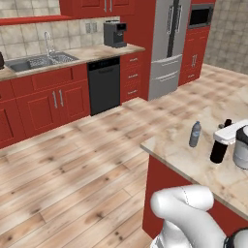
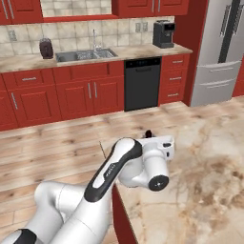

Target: Move the drinks to the dining counter.

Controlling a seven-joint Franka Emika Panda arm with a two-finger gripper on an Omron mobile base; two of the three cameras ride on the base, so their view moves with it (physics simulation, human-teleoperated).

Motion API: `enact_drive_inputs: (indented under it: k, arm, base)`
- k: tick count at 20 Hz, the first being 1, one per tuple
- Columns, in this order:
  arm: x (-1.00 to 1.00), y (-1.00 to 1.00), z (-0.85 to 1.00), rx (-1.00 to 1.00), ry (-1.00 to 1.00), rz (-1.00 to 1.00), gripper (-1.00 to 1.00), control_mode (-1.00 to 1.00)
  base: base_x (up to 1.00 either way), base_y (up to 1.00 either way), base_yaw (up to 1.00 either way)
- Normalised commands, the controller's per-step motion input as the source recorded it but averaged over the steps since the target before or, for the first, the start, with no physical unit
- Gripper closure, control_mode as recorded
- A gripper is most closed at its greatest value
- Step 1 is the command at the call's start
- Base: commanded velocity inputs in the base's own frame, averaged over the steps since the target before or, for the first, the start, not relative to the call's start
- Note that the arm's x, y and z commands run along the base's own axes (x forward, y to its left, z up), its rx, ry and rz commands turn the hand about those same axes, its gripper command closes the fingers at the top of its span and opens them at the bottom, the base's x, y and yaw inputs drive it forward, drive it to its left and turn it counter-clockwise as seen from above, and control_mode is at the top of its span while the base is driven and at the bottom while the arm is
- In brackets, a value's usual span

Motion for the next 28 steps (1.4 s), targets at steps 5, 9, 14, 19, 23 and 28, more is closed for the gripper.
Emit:
enact_drive_inputs:
  k: [5,9,14,19,23,28]
  arm:
    - [0.23,-0.11,-0.06,0.00,-0.07,0.00,1.00,-1.00]
    - [0.30,0.00,-0.09,0.00,-0.06,-0.02,1.00,-1.00]
    - [0.29,0.00,-0.19,0.00,-0.06,-0.03,1.00,-1.00]
    - [0.15,-0.17,-0.34,0.00,-0.07,-0.05,1.00,-1.00]
    - [0.15,-0.22,-0.33,0.00,-0.03,-0.06,1.00,-1.00]
    - [0.21,-0.17,-0.29,0.00,-0.01,-0.05,1.00,-1.00]
  base:
    - [0.00,0.00,0.00]
    - [0.00,0.00,0.00]
    - [0.00,0.00,0.00]
    - [0.00,0.00,0.00]
    - [0.00,0.00,0.00]
    - [0.00,0.00,0.00]
